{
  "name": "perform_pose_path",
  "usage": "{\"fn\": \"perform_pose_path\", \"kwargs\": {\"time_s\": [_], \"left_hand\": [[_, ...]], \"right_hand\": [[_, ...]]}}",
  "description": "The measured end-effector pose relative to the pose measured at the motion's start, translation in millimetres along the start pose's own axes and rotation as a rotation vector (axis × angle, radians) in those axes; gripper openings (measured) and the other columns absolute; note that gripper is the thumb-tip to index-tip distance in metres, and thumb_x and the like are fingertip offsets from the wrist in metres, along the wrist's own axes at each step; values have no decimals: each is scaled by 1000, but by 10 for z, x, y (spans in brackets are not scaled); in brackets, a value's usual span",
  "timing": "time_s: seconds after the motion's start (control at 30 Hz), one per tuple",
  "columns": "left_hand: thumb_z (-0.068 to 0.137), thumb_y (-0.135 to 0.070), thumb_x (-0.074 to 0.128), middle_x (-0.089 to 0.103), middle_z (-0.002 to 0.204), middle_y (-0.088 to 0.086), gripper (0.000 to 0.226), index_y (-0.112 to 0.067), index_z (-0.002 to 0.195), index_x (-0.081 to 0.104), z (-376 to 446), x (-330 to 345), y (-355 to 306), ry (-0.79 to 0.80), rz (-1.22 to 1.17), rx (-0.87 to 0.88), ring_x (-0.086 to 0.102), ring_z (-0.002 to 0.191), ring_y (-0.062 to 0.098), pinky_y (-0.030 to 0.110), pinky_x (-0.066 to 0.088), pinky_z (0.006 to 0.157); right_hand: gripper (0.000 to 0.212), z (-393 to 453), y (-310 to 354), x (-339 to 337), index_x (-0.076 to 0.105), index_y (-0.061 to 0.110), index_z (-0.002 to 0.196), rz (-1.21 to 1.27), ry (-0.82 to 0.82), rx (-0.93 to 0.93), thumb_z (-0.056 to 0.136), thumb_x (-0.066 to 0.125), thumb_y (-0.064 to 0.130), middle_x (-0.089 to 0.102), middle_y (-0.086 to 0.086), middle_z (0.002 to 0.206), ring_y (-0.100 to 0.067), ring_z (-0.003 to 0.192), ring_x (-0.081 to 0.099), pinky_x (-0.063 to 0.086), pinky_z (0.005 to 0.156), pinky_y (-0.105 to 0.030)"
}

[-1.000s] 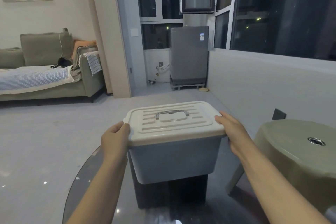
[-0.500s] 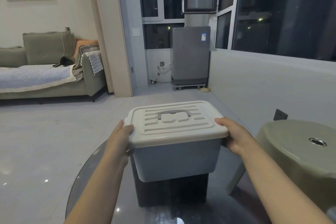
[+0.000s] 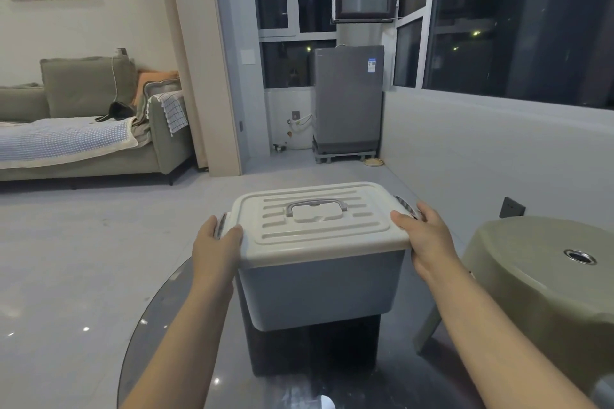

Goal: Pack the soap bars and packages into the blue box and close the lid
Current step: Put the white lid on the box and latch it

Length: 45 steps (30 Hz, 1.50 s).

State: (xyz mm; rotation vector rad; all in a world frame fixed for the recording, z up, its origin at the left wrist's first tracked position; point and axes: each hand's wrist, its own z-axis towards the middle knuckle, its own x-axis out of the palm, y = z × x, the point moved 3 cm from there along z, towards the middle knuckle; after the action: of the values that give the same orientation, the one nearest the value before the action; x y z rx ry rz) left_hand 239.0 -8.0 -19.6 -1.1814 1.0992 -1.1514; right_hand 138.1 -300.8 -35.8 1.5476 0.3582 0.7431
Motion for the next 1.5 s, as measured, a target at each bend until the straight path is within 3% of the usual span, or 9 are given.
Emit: {"fn": "perform_pose_path", "kwargs": {"time_s": [0.03,0.1,0.2,0.33,0.53,0.8,1.07,1.23,1.5], "left_hand": [[88,-12,52,42,148,9,56,-3,141,39,7,-1,20,6,-9,-36,43,131,29,40,36,106],[86,-13,53,59,116,14,41,5,122,52,9,4,35,26,-47,-108,56,96,29,36,45,79],[85,-11,54,50,79,6,16,1,95,55,10,6,18,28,-84,-144,44,66,19,30,33,56],[83,-7,55,49,82,10,8,0,87,55,64,2,21,36,-120,-123,44,76,24,30,32,59],[81,-3,59,52,83,12,11,-4,71,54,247,-12,48,22,-162,-164,47,81,25,35,36,70],[81,-3,59,48,74,8,19,-7,64,52,304,8,85,-8,-178,-145,45,76,24,31,34,59],[79,-3,53,42,86,5,14,-16,76,48,341,1,85,36,-69,-10,35,79,22,29,26,60],[79,-5,51,40,84,7,13,-17,84,50,356,-8,83,78,-8,56,33,78,22,31,24,62],[82,-6,50,41,87,5,13,-18,86,50,332,0,85,88,-10,61,31,79,23,31,22,60]], "right_hand": [[71,1,2,-1,35,8,142,8,9,6,79,68,6,41,-8,145,-25,126,47,37,107,-42],[63,22,0,-3,44,7,136,22,46,37,78,68,6,51,-10,138,-27,120,53,42,104,-42],[56,59,18,-20,53,6,129,26,82,89,75,69,5,63,-11,122,-26,104,62,51,88,-37],[43,61,50,-7,60,6,117,54,131,125,75,70,5,70,-6,94,-18,78,65,50,64,-28],[42,26,37,29,60,9,119,-2,159,88,78,69,7,69,-9,108,-24,95,65,51,79,-33],[40,18,38,79,60,6,118,35,99,69,79,65,-1,66,-11,107,-25,89,64,49,70,-30],[39,43,31,124,61,8,112,95,49,101,76,60,-8,66,-10,98,-24,80,62,48,60,-30],[43,67,16,120,60,6,116,85,45,96,75,61,-7,65,-12,106,-27,90,62,49,73,-32],[45,88,14,111,60,5,117,67,38,98,74,62,-8,66,-13,106,-28,91,62,49,74,-33]]}}
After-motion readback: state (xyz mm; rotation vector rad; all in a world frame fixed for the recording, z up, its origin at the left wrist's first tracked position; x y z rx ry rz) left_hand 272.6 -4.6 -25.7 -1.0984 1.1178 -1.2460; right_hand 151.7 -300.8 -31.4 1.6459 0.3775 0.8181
